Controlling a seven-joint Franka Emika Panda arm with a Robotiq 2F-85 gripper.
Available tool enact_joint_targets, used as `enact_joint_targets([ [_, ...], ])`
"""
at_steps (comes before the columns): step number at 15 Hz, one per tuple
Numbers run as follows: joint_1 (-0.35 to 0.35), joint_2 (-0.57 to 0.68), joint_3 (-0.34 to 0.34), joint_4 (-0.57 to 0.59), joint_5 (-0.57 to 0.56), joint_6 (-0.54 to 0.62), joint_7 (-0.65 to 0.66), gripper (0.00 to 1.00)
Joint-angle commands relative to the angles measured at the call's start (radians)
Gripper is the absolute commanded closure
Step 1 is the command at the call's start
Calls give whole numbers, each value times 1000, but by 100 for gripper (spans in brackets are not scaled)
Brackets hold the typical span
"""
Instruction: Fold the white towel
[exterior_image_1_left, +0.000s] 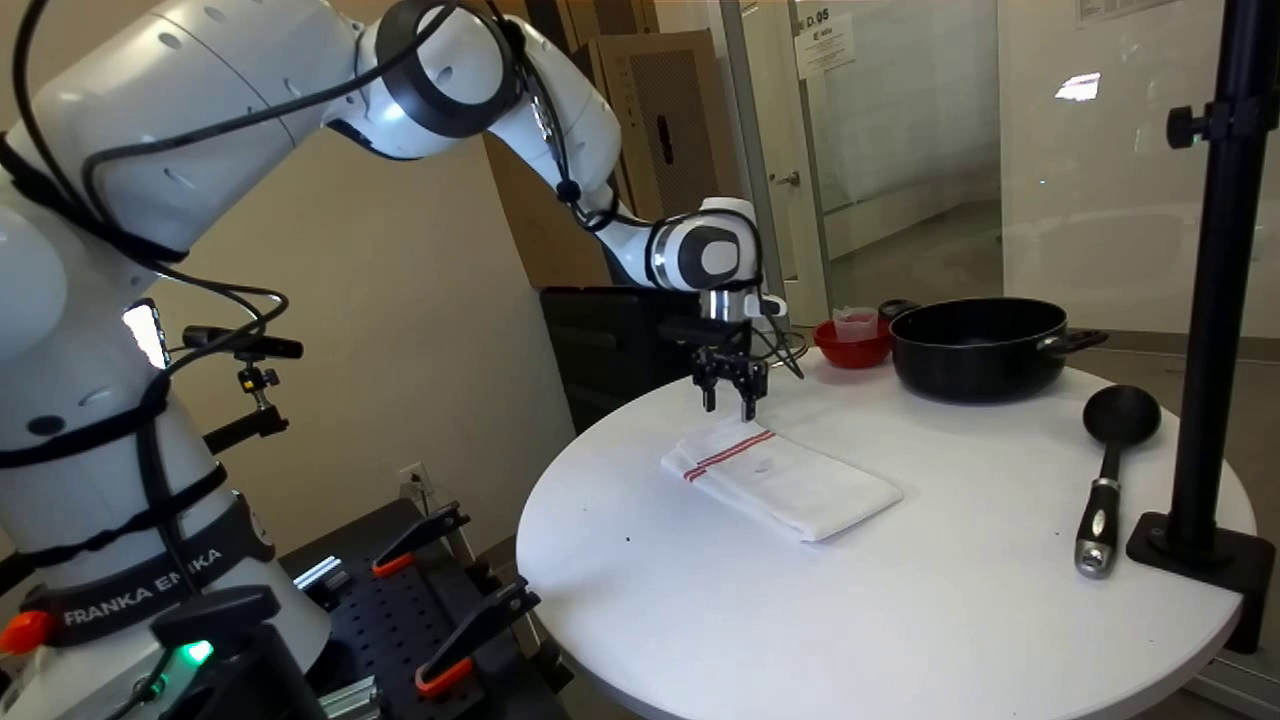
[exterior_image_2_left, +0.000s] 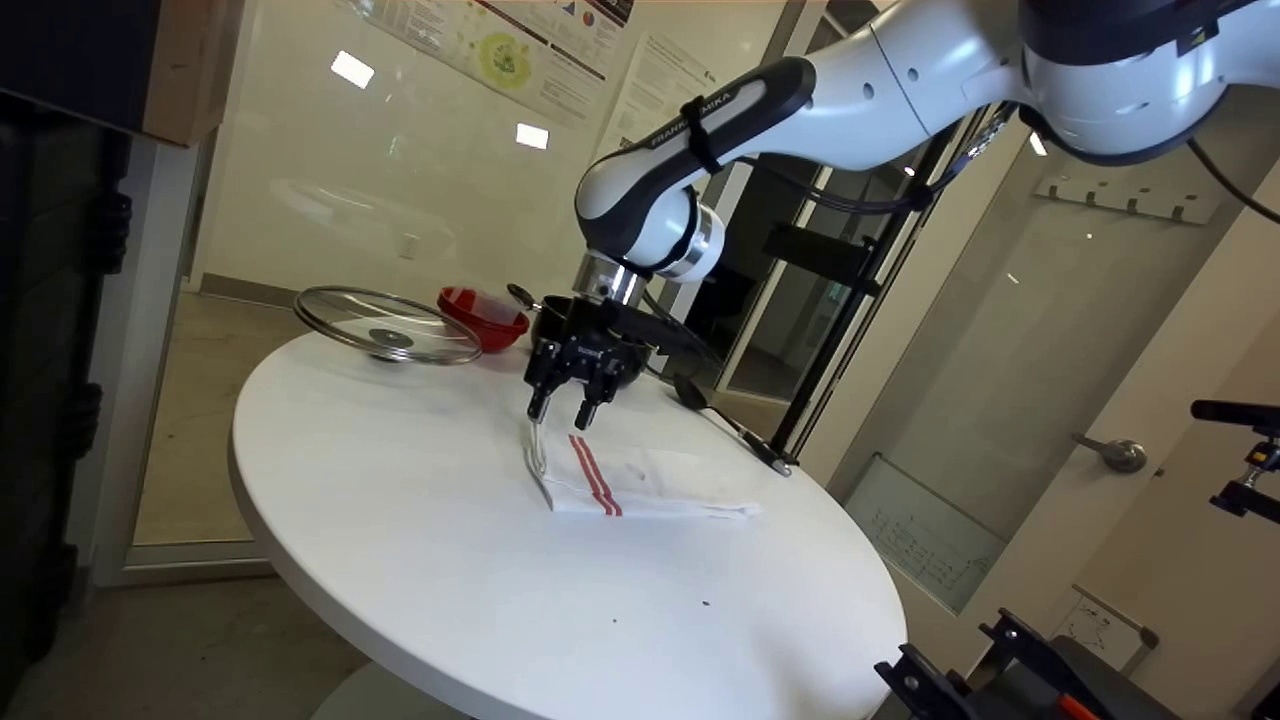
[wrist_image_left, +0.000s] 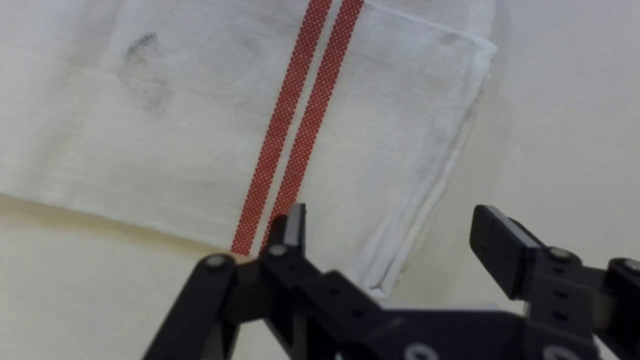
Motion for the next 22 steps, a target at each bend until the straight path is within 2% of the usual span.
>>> enact_joint_targets([
  [1,-18,-31,29,-43,-2,10,-36,0],
  [4,-13,-37,26,-52,-6,5,-27,0],
  [11,26,-47,-39,-71,-32,43,96,0],
  [12,-26,-152,-52,-219,-38,96,40,0],
  [17,-82,-285,-113,-418,-77,260,11,0],
  [22,-176,-451,-171,-660,-120,323,-62,0],
])
